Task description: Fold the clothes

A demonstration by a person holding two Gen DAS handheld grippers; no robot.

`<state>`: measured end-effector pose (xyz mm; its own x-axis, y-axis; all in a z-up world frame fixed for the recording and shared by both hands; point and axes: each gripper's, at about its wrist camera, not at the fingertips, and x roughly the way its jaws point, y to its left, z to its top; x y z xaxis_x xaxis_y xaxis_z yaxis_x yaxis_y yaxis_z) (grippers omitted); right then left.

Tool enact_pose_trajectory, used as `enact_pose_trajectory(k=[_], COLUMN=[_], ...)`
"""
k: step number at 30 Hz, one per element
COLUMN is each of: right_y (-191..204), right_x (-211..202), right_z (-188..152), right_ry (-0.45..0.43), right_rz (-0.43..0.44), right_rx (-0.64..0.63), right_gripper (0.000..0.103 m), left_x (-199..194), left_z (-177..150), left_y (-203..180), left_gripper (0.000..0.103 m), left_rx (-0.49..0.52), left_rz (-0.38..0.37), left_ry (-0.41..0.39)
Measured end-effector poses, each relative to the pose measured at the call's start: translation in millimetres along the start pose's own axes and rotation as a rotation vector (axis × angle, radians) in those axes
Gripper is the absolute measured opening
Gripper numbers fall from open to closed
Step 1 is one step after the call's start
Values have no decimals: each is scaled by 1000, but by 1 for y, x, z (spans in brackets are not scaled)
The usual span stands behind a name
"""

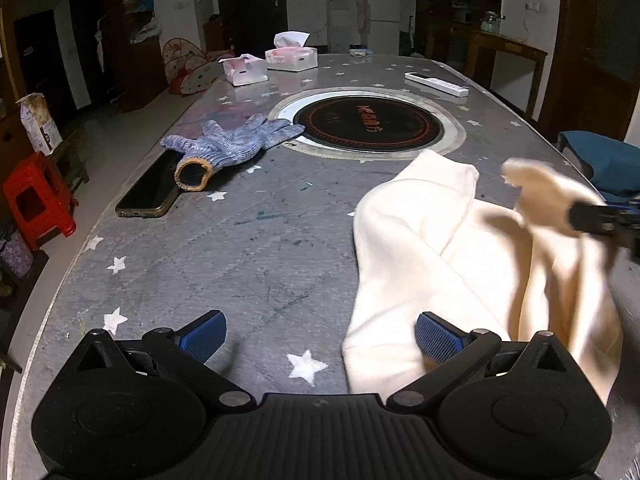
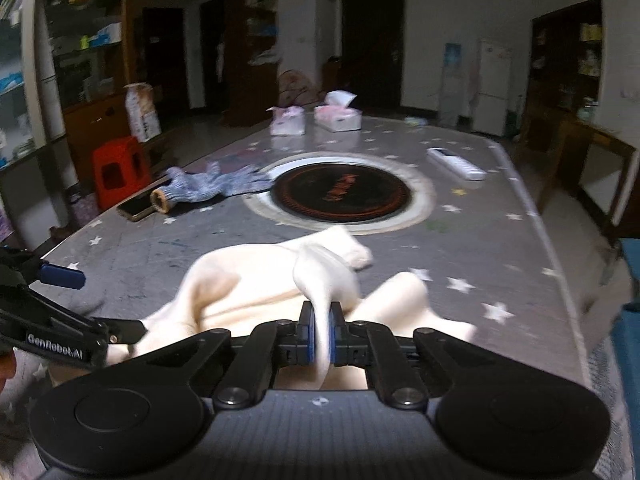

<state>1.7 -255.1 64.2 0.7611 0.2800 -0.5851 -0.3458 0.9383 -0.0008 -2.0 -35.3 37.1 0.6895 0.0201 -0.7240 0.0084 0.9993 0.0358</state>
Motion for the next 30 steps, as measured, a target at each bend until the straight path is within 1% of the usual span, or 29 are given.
enact_pose_trajectory(k=[5,11,15,19,21,23,25,30], right_y=[-19,-46,-59,-67,-71,-74,-77,-77], right_x=[-36,-78,-98,-107,-110,-115,-119,-125], right_z=[-15,-42,-63,-84,-93,-103,-108,-115], right_ry=[-33,-45,-29,9,24,37,42,50], right_rz=[-92,-186,-231,-262,-273,-287,-297,-301], right_rx=[23,96,136,166,184,205,216,220], right_gripper=[5,5,5,5,6,5,5,6], left_x=[-6,-11,-12,-14,-15,-16,-17,-22], left_z=[-4,-13,-18,-25,-28,-31,-34,-42], left_y=[-1,1,4,5,5,6,6,3], left_gripper=[103,102,102,101,97,88,82,63], left_rx=[12,25,20,17,16,7,-3,-5], left_rz=[-24,-48,-58,-77,-89,-110,-131,-170], left_ry=[-8,-1,18,34,42,53,63,67])
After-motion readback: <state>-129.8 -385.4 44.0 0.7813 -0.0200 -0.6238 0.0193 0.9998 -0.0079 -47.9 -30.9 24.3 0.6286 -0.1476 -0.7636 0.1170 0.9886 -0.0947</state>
